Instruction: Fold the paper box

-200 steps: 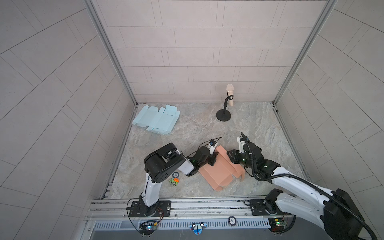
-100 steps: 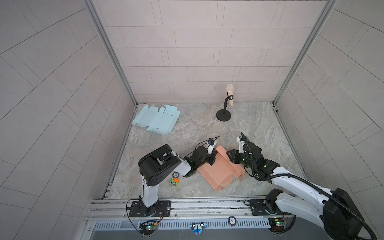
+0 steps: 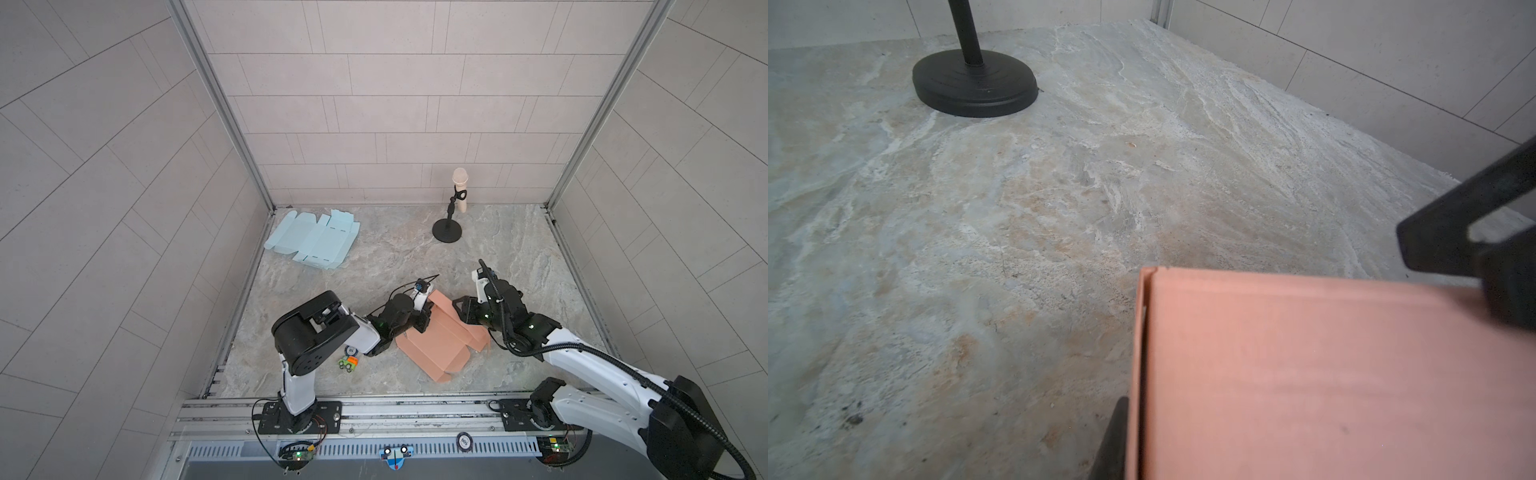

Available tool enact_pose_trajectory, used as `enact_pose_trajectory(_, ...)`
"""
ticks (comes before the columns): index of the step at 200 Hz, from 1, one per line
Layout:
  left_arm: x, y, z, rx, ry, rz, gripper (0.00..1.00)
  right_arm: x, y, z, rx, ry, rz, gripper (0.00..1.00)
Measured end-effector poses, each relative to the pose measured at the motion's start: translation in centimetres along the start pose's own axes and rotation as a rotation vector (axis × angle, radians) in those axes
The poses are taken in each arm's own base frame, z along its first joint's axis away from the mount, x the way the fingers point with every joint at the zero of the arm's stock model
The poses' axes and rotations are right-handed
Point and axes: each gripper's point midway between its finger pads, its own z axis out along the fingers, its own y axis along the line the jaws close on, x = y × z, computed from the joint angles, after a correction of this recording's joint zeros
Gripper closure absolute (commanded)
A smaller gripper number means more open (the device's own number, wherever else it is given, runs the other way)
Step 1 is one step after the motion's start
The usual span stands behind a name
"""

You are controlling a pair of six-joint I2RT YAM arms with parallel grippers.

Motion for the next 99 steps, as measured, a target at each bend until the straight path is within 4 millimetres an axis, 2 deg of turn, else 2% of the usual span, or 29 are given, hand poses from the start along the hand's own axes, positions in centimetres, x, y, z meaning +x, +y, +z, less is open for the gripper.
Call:
enact_pose_trajectory(23, -0.5, 0.3, -0.5, -0.021, -0.014, -0.025, 0.94, -1.0, 0.8, -1.5, 0.029, 0.001, -0.066, 0.59)
enact_pose_trajectory(35, -1.1, 0.6, -0.9, -0.043, -0.024, -0.045, 0.94, -1.8, 2.1, -3.0, 0.023, -0.02, -0.123, 0.62)
enact_pose_trajectory(56, -2.1, 1.1, -1.6, -0.08, -0.035, -0.085, 0.94, -3.2, 4.5, -6.0, 0.006, -0.077, -0.207, 0.72)
enact_pose_trajectory(72, -2.6, 1.5, -2.2, -0.107, -0.028, -0.123, 0.94, -3.6, 6.0, -7.9, 0.003, -0.112, -0.272, 0.87)
enact_pose_trajectory(89, -2.9, 1.8, -2.6, -0.132, -0.007, -0.158, 0.94, -3.1, 7.0, -8.8, 0.011, -0.115, -0.336, 1.0)
enact_pose_trajectory(99, -3.2, 1.8, -2.7, -0.144, 0.006, -0.175, 0.94, -2.8, 7.0, -8.9, 0.028, -0.11, -0.355, 1.0)
